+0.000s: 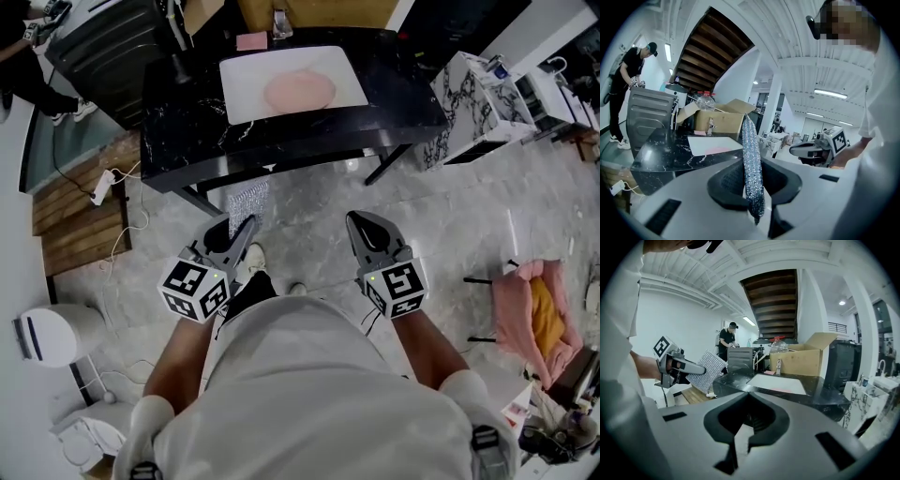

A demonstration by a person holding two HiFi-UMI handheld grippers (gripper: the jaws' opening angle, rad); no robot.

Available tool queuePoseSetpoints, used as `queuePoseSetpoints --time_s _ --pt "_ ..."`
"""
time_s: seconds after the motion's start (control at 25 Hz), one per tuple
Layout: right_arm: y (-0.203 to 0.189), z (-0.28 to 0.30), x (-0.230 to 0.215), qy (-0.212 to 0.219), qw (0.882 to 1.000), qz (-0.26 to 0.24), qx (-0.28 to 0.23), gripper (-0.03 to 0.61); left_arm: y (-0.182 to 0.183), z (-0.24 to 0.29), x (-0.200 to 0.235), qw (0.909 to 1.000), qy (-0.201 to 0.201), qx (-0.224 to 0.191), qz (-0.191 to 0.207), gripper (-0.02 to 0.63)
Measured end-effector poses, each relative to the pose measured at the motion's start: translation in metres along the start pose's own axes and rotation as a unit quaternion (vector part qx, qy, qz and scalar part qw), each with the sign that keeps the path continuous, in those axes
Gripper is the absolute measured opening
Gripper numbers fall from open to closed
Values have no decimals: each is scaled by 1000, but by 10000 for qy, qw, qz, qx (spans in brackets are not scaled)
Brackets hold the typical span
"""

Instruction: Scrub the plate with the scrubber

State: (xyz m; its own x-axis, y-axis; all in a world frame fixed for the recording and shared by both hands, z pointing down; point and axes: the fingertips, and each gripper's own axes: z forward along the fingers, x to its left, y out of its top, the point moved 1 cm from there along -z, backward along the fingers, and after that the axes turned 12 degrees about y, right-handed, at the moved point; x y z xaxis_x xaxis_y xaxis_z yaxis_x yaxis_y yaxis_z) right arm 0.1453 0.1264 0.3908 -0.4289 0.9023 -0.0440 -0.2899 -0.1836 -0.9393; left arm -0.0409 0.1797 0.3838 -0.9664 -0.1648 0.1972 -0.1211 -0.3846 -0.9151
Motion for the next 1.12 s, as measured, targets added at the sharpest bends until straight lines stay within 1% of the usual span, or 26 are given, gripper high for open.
queuePoseSetpoints --time_s 0.32,0.68,1.12 --pt "-6 -19 13 74 9999 2 -72 4 -13 -13 -23 10000 -10 47 12 64" --pt "-12 -37 24 104 9999 -42 -132 3 -17 -21 -44 9999 -104 71 29 64" --pt "-25 -58 29 11 9999 50 -143 3 -23 -21 -64 9996 -231 97 85 64"
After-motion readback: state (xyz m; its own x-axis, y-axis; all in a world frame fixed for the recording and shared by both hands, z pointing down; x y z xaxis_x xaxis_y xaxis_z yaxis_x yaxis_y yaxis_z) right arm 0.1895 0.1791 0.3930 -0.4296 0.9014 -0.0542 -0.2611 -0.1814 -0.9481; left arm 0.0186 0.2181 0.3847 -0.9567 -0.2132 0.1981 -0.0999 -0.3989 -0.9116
